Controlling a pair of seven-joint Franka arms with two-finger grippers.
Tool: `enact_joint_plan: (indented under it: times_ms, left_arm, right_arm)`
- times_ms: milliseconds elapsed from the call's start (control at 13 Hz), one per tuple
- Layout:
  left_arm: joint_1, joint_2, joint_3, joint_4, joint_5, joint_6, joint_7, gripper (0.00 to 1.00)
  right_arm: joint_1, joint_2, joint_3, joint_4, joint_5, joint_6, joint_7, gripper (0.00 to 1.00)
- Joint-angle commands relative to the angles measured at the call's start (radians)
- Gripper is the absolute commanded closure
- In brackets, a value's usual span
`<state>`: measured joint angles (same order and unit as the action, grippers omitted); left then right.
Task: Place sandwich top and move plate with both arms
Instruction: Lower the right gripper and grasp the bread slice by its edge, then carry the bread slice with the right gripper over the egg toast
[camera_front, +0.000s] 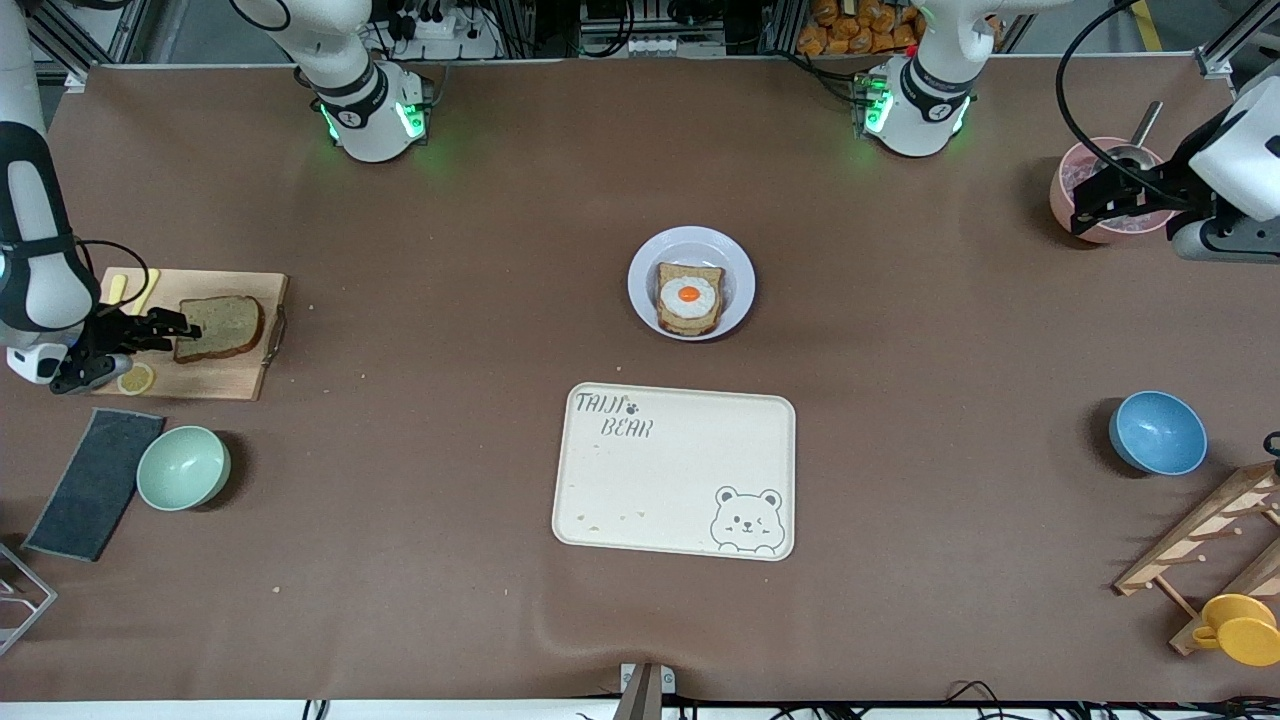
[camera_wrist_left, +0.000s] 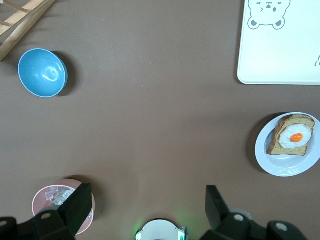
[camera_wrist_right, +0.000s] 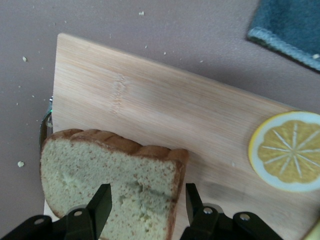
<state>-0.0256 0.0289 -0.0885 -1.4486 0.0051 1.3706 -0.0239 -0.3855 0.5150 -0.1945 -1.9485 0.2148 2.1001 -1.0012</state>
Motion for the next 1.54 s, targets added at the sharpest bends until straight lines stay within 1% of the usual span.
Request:
enact_joint_plan:
  times_ms: [0,77,154,308,615,846,1000,1231,1462]
  left_arm:
    - [0.001,-0.01,0.003,0.002,-0.01,-0.01,-0.007,0.0]
    - [0.003,-0.014,0.004,-0.001,-0.008,-0.01,-0.005,0.0]
    - [0.013,-0.014,0.003,-0.001,-0.011,-0.01,-0.004,0.0]
    - [0.01,-0.011,0.001,0.001,-0.019,-0.01,-0.013,0.0]
    - [0.007,-0.009,-0.004,-0.004,-0.017,-0.01,-0.018,0.0]
    - [0.006,-0.012,-0.007,-0.006,-0.019,-0.01,-0.007,0.0]
    - [0.004,-0.014,-0.011,-0.004,-0.01,0.014,-0.005,0.0]
    - [0.007,-0.021,-0.011,-0.004,-0.017,0.047,-0.007,0.0]
    - [0.012,-0.021,-0.011,-0.004,-0.017,0.047,-0.007,0.0]
  right_arm:
    - [-0.041,0.048,0.014,0.031,0.037,-0.012,-0.06,0.63]
    - [-0.044,0.049,0.014,0.031,0.037,-0.012,-0.062,0.84]
    - [-0.042,0.049,0.014,0.033,0.037,-0.017,-0.062,1.0]
    - [-0.042,0.049,0.014,0.034,0.037,-0.022,-0.059,1.0]
    - [-0.032,0.049,0.014,0.077,0.037,-0.106,-0.048,1.0]
    - [-0.029,0.049,0.015,0.088,0.037,-0.123,-0.059,1.0]
    - [-0.021,0.048,0.018,0.105,0.037,-0.147,-0.051,1.0]
    - [0.0,0.039,0.018,0.146,0.038,-0.271,-0.034,1.0]
    - [0.062,0.023,0.02,0.209,0.04,-0.431,0.1,1.0]
